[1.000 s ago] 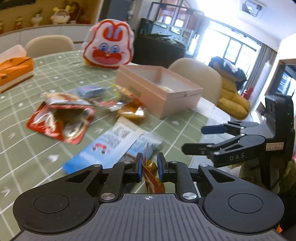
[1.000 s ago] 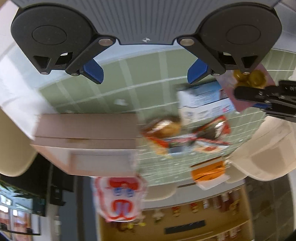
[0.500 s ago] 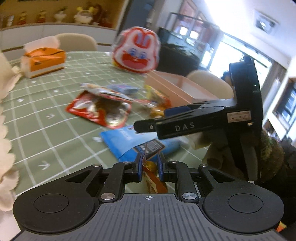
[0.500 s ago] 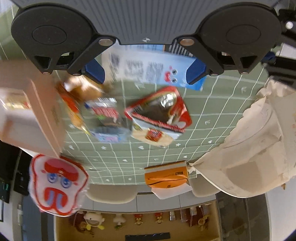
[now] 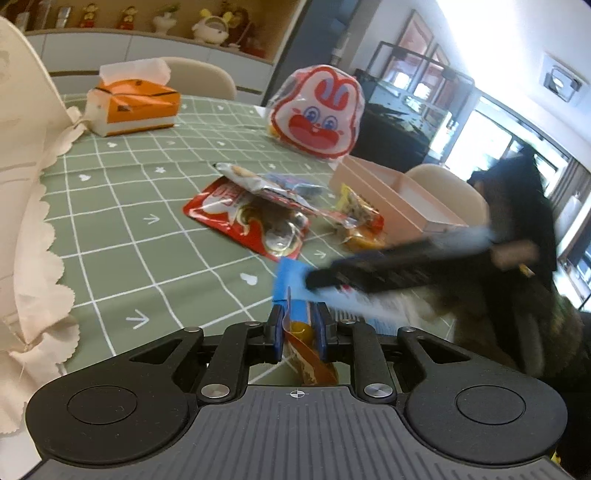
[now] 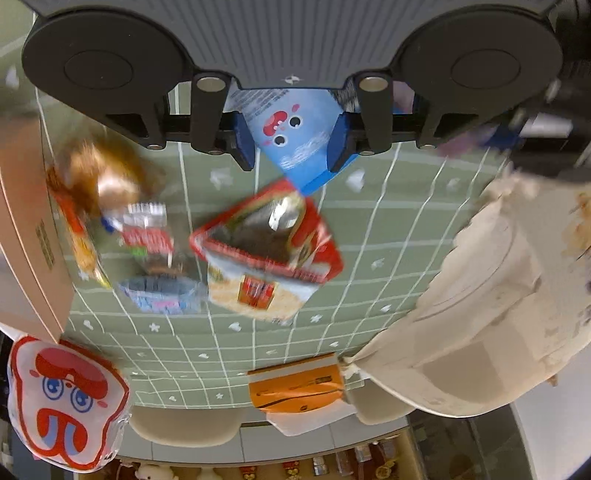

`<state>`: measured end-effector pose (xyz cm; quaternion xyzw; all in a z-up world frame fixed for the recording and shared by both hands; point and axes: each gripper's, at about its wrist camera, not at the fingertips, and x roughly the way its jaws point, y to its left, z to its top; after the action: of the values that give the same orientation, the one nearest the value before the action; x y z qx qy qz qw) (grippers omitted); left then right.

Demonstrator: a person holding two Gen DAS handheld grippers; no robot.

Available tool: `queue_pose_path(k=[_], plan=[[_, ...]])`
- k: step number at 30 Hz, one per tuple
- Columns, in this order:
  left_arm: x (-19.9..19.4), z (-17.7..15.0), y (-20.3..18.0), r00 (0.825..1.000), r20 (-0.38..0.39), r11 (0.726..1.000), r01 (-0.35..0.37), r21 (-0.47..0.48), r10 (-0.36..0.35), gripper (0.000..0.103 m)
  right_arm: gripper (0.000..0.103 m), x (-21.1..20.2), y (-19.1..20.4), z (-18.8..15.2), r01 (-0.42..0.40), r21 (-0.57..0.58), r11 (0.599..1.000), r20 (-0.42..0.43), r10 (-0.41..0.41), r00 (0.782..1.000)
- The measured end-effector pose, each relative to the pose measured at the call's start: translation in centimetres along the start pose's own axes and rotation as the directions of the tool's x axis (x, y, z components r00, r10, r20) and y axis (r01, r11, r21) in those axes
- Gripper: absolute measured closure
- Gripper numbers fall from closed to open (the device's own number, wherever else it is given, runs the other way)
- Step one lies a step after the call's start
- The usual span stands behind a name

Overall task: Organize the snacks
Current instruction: 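Grasp the blue packet with the right tool while the left tool holds the candy packet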

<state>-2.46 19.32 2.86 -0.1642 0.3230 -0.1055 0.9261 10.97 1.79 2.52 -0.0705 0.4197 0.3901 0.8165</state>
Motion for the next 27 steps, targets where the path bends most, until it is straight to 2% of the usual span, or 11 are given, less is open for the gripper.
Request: queue_pose_path(k=[3,5,7,8,11,12,14,16,22,27], plan=[[-0.1,0.1,0.6,1.000,0.006,1.000,-0.007,-0.030,0.008,0.081,0.060,-1.7,0.2,-1.5,-0.019,-0.024,1.000,-0.002,0.019,1.000],[-0.1,0.1,0.9,1.000,0.011,0.999,-0.019,-0.044,0.019,0.081,0.054,-2.7,0.4,-2.2,-0.029,-0.030,0.999,0.009,0.029,1.000],[-0.1,0.1,1.0,1.000,0.012,0.998,-0.021,-0.052,0.021,0.081,0.026,-3.3,0.8,-2.4,-0.053,-0.024,0.998,0.027,0.054,0.998],[-0.1,0.1,1.0,1.000,0.012,0.998,-0.021,-0.053,0.022,0.081,0.023,-3.4,0.9,-2.5,-0.068,-0.019,0.997,0.036,0.069,0.997],[-0.2,0.1,0.8,1.000,0.013,0.999,-0.023,-0.043,0.024,0.081,0.022,-2.5,2.3,-2.5,-0.091,-0.039,0.995,0.028,0.092,0.995],[-0.2,0.1,0.7,1.000,0.014,0.999,-0.026,-0.040,0.027,0.083,0.019,-2.0,2.7,-2.5,-0.076,-0.049,0.996,0.023,0.077,0.997],[-0.5,0.1,1.2,0.998,0.025,0.997,-0.052,-0.053,0.054,0.080,0.019,-1.3,3.6,-2.6,-0.035,-0.064,0.997,0.042,0.037,0.998],[-0.5,0.1,1.7,0.999,0.017,0.996,-0.032,-0.083,0.034,0.080,0.018,-0.9,4.0,-2.6,-0.015,-0.082,0.996,0.038,0.018,0.999],[-0.5,0.1,1.4,1.000,0.016,0.998,-0.020,-0.067,0.021,0.080,0.023,-1.3,4.5,-4.6,0.077,-0.185,0.980,0.047,-0.070,0.996],[-0.2,0.0,1.1,1.000,0.012,0.998,-0.016,-0.060,0.016,0.080,0.025,-3.6,2.3,-6.3,0.122,-0.125,0.985,0.067,-0.114,0.991]])
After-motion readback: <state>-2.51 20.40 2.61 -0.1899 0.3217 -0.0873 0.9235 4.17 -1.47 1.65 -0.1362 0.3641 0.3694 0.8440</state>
